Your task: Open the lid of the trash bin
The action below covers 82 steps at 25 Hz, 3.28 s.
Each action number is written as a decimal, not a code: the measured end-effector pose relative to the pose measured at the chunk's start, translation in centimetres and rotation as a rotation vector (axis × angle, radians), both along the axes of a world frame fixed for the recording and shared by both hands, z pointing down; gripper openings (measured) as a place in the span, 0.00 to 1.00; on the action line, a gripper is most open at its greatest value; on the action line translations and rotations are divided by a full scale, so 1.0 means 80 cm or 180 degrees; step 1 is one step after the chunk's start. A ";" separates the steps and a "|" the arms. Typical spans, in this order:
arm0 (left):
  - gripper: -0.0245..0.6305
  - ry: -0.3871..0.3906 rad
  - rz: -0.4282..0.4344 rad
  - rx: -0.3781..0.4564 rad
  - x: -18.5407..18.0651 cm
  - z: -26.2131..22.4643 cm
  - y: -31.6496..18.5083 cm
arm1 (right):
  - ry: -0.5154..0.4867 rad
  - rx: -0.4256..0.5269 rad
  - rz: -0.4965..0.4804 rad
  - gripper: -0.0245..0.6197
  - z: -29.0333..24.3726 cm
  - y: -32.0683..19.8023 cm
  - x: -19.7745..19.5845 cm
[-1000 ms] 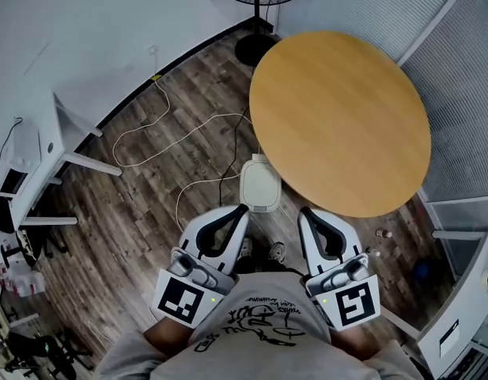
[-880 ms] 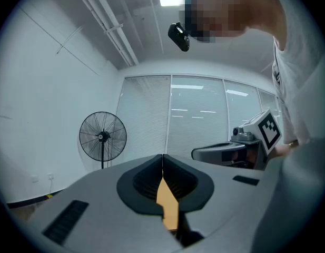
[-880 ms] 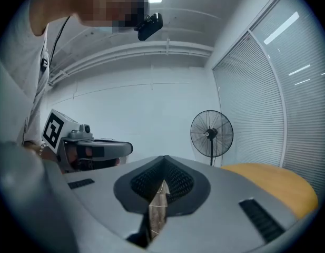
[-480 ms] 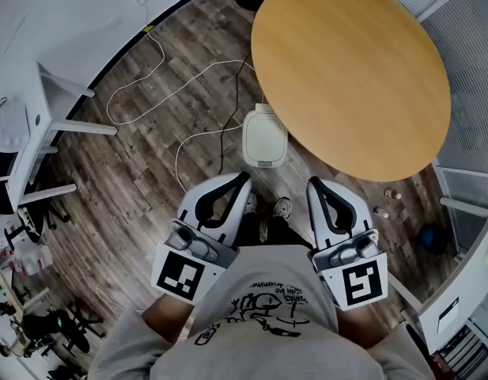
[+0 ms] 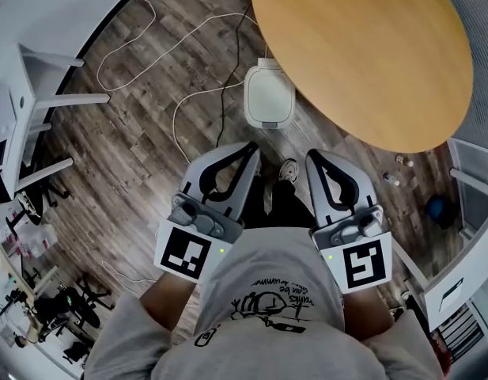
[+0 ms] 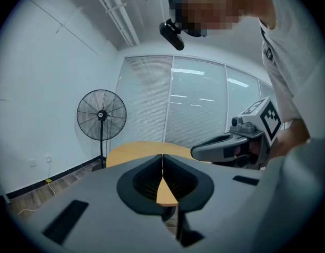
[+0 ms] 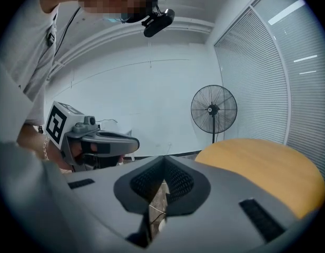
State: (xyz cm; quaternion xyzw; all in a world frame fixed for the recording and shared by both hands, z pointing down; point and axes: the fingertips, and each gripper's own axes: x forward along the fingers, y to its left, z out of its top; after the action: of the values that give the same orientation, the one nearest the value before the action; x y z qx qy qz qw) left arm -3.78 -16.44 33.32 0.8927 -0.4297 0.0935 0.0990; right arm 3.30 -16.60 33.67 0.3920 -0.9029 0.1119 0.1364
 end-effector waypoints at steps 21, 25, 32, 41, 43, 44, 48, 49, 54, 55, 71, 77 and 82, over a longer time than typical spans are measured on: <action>0.07 -0.0217 0.0055 -0.0447 -0.010 0.221 0.006 | 0.0510 -0.0314 -0.0181 0.05 0.225 0.001 -0.014; 0.07 -0.0290 0.0087 -0.0485 -0.015 0.263 0.013 | 0.0690 -0.0318 -0.0243 0.05 0.272 0.007 -0.017; 0.07 -0.0301 0.0080 -0.0630 -0.020 0.340 0.019 | 0.1018 -0.0385 -0.0381 0.05 0.363 0.017 -0.022; 0.07 -0.0392 0.0128 -0.0714 -0.017 0.424 0.009 | 0.1240 -0.0420 -0.0467 0.05 0.457 0.015 -0.030; 0.07 -0.0411 0.0154 -0.0731 -0.016 0.441 0.006 | 0.1338 -0.0426 -0.0502 0.05 0.480 0.015 -0.031; 0.07 -0.0426 0.0166 -0.0740 -0.016 0.450 0.004 | 0.1381 -0.0419 -0.0521 0.05 0.491 0.014 -0.032; 0.07 -0.0499 0.0204 -0.0752 -0.015 0.486 -0.004 | 0.1509 -0.0356 -0.0621 0.05 0.533 0.013 -0.037; 0.07 -0.0520 0.0211 -0.0761 -0.015 0.496 -0.006 | 0.1540 -0.0365 -0.0647 0.05 0.544 0.014 -0.038; 0.07 -0.0628 0.0318 -0.0748 -0.008 0.543 -0.013 | 0.1677 -0.0431 -0.0743 0.05 0.592 0.020 -0.038; 0.07 -0.0648 0.0336 -0.0756 -0.007 0.552 -0.014 | 0.1699 -0.0434 -0.0759 0.05 0.601 0.020 -0.039; 0.07 -0.0930 0.0547 -0.1000 0.012 0.667 -0.011 | 0.2043 -0.0611 -0.0886 0.05 0.730 0.015 -0.046; 0.07 -0.1027 0.0514 -0.1088 -0.001 0.693 -0.016 | 0.2189 -0.0675 -0.0994 0.05 0.763 0.011 -0.053; 0.07 -0.1052 0.0518 -0.1132 -0.006 0.702 -0.020 | 0.2326 -0.0744 -0.1071 0.05 0.784 0.016 -0.053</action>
State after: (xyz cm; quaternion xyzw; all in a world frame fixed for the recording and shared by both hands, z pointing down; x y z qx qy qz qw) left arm -4.25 -18.03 89.48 0.8654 -0.3436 0.3199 0.1751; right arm -0.97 -15.33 96.39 0.2348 -0.8278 0.0433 0.5077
